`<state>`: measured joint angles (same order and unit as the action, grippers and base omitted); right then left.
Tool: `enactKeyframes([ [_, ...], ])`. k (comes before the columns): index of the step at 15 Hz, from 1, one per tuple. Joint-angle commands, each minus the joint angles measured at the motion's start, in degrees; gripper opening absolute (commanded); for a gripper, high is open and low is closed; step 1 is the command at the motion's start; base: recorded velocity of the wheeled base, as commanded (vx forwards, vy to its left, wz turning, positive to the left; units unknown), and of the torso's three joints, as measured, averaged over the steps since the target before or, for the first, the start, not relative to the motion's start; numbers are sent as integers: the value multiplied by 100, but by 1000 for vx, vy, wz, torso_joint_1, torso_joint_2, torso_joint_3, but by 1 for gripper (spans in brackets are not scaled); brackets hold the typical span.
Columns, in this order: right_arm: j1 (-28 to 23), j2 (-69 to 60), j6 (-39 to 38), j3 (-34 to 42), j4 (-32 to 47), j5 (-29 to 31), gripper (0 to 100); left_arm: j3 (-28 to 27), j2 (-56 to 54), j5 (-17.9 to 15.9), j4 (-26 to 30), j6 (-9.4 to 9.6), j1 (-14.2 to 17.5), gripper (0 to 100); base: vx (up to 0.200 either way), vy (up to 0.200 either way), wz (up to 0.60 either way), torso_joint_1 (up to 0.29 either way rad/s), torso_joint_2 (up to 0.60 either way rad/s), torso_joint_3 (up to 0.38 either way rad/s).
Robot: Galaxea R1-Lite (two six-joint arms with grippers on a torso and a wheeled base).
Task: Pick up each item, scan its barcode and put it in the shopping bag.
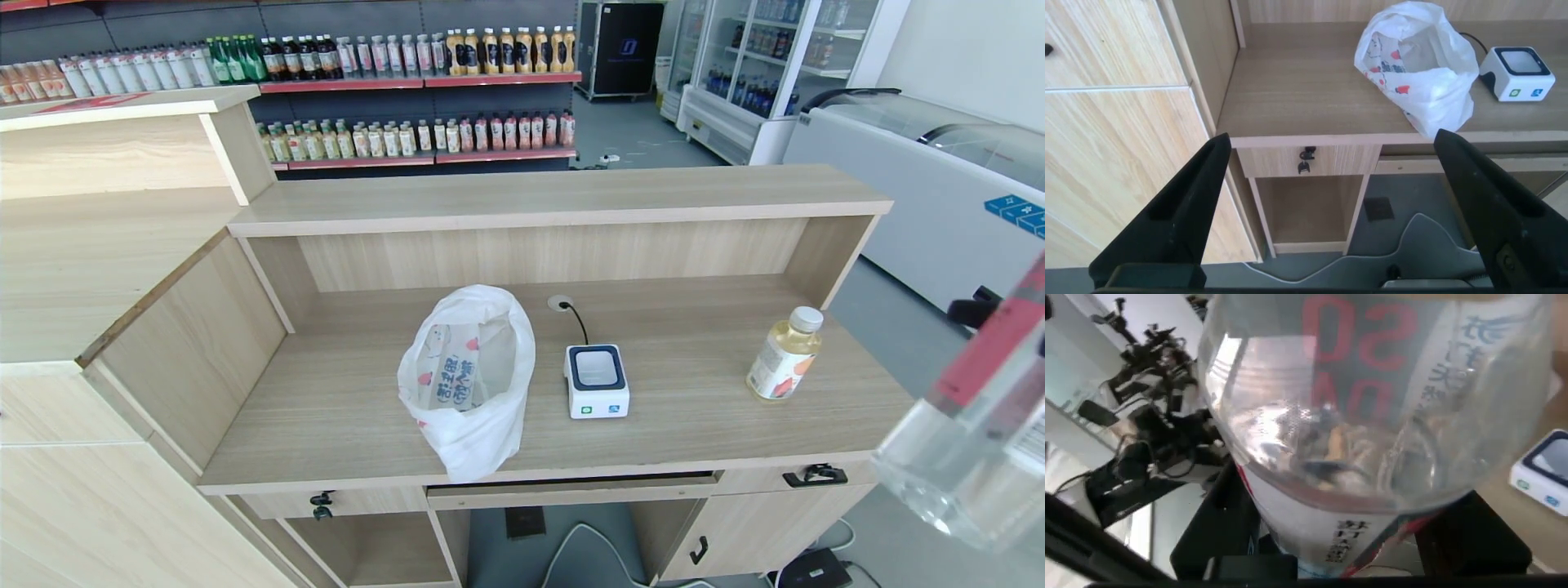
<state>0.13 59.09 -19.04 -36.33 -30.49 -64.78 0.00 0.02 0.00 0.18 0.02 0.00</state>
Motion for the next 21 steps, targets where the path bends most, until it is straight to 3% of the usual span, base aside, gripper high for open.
enactKeyframes([
  [1,-444,1263,2221,12,113,2338,0,0,-2,0,-1,6,0,100,0,0,0,0,0,0],
  [2,-681,1536,3266,64,245,3455,0,0,-2,0,-1,6,0,100,0,0,0,0,0,0],
  [5,-1235,1588,4031,434,-221,3534,0,0,-2,0,-1,6,0,100,0,0,0,0,0,0],
  [6,-1648,1580,4717,460,-54,3551,0,0,-2,0,-1,6,0,100,0,0,0,0,0,0],
  [8,-1868,1632,5719,486,-54,3560,0,0,-2,0,-1,-2,0,100,0,0,0,0,0,0],
  [14,-2000,1773,6984,513,-1064,3525,0,0,-2,0,-1,-2,0,100,0,0,0,0,0,0],
  [19,-1595,2564,7872,486,-2189,3288,0,0,-2,0,-1,-2,0,100,0,0,600,3,0,3],
  [21,-1367,3241,8136,398,-3033,3279,0,0,-2,0,-1,6,0,100,0,0,600,10,5,0],
])
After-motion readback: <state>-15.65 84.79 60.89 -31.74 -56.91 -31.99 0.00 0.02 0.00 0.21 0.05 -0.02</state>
